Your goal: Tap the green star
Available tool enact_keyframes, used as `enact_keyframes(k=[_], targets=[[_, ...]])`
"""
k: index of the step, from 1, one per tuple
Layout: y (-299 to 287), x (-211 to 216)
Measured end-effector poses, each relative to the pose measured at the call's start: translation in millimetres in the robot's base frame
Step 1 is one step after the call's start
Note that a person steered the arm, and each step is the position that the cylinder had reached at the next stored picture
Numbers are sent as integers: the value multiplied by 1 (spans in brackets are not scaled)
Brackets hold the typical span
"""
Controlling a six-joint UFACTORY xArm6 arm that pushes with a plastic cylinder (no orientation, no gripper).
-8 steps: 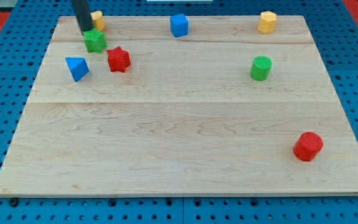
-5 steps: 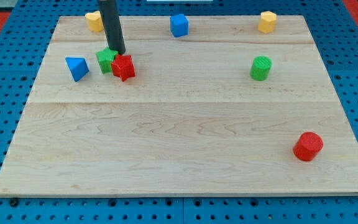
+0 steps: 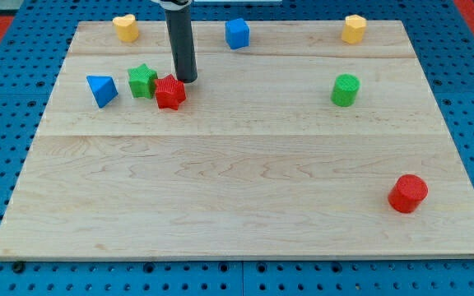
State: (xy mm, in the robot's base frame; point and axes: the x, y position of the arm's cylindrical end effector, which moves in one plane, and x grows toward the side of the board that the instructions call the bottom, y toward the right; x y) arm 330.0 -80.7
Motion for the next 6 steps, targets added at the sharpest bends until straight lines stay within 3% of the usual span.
enact_keyframes(k=[6], targets=[[2,-9]])
